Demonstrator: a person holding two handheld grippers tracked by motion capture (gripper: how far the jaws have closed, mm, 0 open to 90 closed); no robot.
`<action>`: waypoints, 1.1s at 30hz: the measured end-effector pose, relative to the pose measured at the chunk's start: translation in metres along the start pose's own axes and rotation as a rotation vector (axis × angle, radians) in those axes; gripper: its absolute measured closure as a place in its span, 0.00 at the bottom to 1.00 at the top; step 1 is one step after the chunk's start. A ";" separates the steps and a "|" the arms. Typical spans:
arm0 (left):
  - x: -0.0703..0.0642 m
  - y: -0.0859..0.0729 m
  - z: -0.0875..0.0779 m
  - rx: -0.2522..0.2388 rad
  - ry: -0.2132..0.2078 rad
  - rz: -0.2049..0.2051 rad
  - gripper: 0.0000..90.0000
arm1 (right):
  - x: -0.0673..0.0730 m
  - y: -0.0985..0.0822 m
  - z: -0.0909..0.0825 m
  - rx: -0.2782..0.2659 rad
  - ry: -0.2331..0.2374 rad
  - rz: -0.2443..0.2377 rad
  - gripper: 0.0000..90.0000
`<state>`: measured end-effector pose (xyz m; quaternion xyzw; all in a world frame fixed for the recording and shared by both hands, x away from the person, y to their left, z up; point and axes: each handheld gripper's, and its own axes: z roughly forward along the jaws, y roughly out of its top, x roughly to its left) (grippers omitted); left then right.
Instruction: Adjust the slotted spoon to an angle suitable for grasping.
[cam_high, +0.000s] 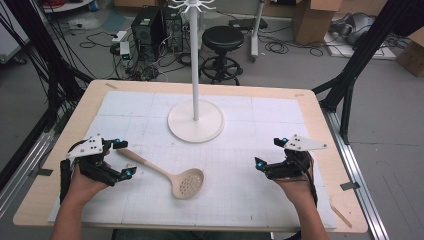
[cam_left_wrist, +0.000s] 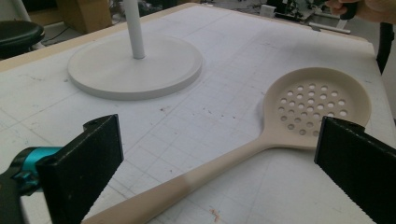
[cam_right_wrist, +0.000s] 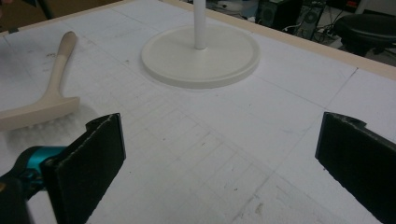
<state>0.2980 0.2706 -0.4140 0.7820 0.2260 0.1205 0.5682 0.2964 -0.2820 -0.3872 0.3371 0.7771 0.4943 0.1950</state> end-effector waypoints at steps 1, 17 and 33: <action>0.000 0.000 0.000 0.001 -0.001 -0.001 0.02 | 0.000 -0.001 0.000 0.000 0.004 0.004 0.01; -0.003 -0.001 0.005 0.045 0.000 0.018 0.02 | -0.001 -0.005 -0.001 0.026 -0.019 -0.007 0.01; -0.003 0.015 0.018 0.143 -0.019 0.067 0.16 | -0.002 -0.005 -0.002 0.020 -0.007 -0.003 0.01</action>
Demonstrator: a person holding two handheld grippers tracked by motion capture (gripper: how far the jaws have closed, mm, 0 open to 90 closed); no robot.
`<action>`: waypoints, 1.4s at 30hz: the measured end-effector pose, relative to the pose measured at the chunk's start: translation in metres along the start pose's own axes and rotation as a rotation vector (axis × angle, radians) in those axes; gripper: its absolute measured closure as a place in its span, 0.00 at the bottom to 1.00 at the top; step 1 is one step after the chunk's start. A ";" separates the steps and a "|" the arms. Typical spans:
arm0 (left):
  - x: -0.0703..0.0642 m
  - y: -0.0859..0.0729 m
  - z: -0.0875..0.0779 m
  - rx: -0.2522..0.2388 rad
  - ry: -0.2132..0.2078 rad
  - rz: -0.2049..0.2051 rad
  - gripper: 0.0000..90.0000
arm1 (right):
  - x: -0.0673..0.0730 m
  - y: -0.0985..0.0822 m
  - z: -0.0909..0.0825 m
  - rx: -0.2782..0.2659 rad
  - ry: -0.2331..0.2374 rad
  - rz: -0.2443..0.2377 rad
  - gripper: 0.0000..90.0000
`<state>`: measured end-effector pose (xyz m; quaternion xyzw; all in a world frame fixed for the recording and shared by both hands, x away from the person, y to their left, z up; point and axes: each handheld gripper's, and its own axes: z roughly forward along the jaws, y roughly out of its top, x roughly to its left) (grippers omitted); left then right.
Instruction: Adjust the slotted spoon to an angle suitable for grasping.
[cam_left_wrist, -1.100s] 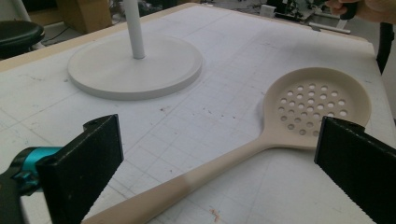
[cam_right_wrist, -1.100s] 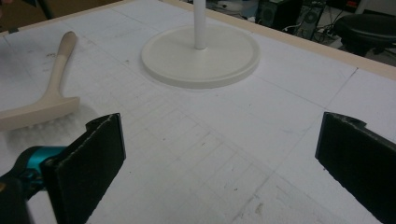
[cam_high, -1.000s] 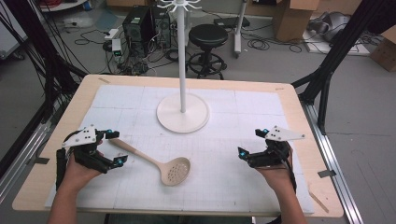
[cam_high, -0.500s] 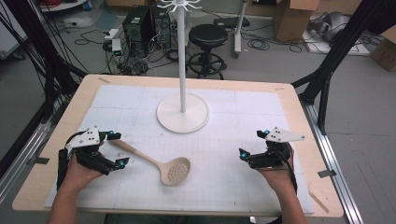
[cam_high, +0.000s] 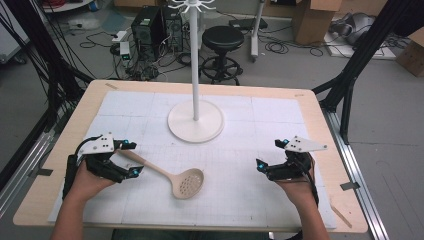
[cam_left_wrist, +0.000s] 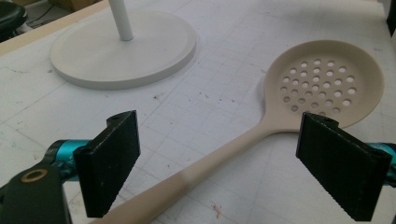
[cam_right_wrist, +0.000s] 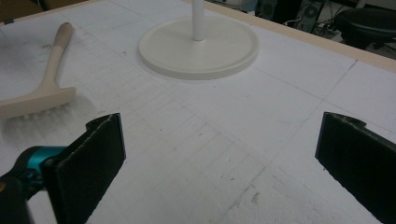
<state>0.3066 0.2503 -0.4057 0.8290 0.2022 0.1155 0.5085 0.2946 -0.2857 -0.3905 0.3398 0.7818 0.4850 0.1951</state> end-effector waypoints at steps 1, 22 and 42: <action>0.000 0.002 0.002 0.014 0.002 0.006 0.16 | 0.000 0.000 0.000 0.000 0.000 -0.002 0.01; -0.001 0.021 0.036 0.242 -0.060 0.096 0.39 | -0.001 -0.001 0.002 0.012 0.004 -0.003 0.01; 0.010 0.008 0.073 0.501 -0.114 0.122 0.42 | -0.001 -0.005 0.006 0.036 0.006 -0.005 0.01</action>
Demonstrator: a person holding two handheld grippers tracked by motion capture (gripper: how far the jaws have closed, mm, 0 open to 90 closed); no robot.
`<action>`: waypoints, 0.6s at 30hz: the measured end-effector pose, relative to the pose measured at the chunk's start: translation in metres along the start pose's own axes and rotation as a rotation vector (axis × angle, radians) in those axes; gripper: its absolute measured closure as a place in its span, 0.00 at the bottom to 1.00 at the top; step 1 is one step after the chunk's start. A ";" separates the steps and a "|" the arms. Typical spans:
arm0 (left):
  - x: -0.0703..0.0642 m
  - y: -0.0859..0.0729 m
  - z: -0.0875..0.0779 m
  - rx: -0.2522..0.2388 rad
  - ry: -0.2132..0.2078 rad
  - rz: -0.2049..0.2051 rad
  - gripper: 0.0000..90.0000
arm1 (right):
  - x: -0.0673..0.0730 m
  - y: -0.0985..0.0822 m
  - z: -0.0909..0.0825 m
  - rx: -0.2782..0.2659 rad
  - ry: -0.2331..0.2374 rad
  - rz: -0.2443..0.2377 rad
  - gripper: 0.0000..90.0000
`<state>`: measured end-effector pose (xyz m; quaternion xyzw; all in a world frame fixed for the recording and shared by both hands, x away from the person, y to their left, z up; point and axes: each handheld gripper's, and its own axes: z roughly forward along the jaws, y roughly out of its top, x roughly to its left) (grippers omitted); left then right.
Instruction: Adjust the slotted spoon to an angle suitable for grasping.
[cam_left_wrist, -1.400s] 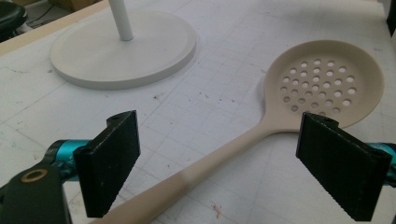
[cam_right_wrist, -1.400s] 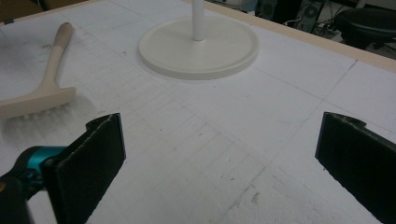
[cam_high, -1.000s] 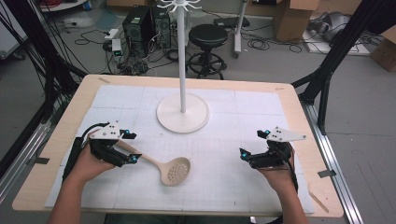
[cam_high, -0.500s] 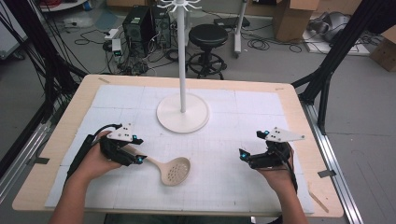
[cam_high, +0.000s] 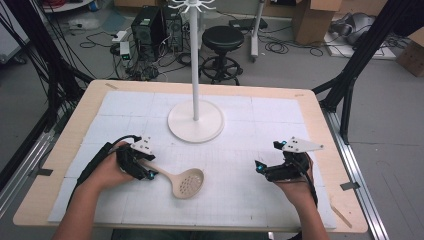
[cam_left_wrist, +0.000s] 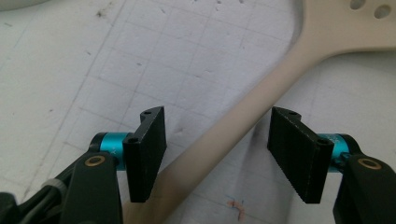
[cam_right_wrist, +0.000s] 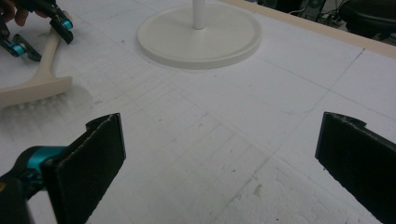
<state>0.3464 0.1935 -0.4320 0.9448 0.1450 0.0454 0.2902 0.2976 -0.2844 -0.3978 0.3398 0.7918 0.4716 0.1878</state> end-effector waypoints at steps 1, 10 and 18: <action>0.000 0.000 0.000 0.000 0.000 0.000 0.42 | 0.001 0.000 0.000 0.002 0.000 0.003 0.01; 0.007 0.001 -0.001 0.006 -0.030 0.005 0.50 | 0.002 0.000 0.001 0.010 -0.002 -0.003 0.01; 0.001 0.003 -0.003 0.025 -0.039 0.037 0.63 | 0.001 -0.001 0.001 0.010 -0.001 -0.002 0.01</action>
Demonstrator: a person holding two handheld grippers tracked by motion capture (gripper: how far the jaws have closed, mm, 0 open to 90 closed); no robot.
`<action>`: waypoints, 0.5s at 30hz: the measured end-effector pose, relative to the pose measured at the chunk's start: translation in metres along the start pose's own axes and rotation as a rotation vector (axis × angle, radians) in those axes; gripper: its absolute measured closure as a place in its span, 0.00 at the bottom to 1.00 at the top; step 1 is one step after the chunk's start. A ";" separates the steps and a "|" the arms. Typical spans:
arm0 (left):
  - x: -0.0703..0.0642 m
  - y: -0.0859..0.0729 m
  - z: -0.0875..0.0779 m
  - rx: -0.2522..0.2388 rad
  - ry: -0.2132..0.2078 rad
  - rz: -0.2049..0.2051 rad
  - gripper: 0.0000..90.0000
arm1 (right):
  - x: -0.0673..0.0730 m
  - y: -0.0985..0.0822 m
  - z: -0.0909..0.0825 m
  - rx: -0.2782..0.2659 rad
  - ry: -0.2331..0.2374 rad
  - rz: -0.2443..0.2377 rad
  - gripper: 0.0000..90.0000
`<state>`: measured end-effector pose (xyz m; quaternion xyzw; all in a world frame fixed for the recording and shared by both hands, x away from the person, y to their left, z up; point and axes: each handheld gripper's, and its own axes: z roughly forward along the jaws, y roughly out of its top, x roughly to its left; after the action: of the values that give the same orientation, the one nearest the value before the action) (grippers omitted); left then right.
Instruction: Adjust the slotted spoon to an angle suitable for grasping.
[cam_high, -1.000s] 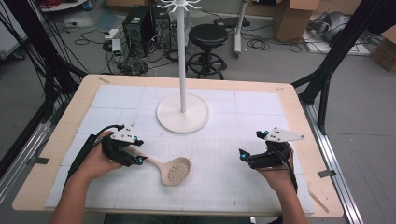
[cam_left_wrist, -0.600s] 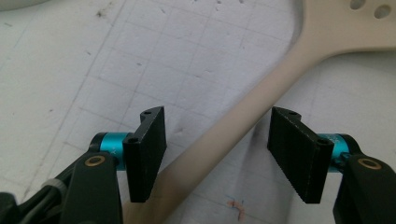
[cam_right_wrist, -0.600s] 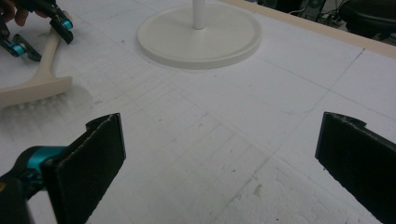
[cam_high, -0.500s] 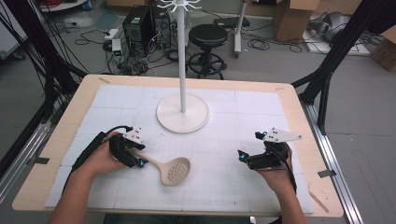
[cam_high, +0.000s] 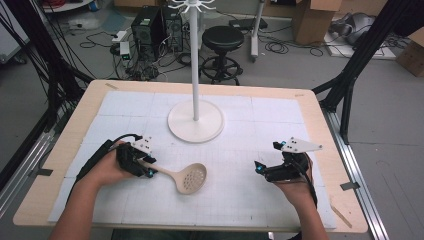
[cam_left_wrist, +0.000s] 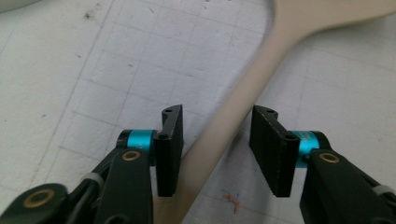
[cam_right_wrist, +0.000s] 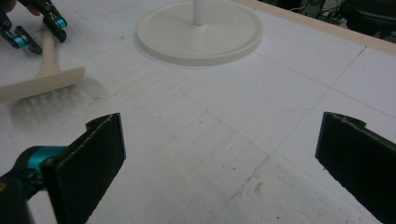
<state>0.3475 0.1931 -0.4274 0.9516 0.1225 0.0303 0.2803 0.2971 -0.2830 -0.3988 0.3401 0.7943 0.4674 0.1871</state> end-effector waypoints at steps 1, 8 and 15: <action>-0.001 0.000 0.000 -0.002 0.000 0.002 0.65 | 0.000 0.000 0.000 -0.001 0.001 0.000 0.01; -0.008 0.003 0.000 0.012 -0.018 0.049 0.83 | 0.000 0.000 -0.001 0.000 -0.003 -0.003 0.01; -0.009 0.003 0.000 0.012 -0.011 0.020 0.84 | 0.000 0.000 -0.001 0.000 -0.003 -0.002 0.01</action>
<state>0.3391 0.1886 -0.4257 0.9546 0.1115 0.0272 0.2751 0.2964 -0.2835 -0.3985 0.3398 0.7945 0.4665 0.1887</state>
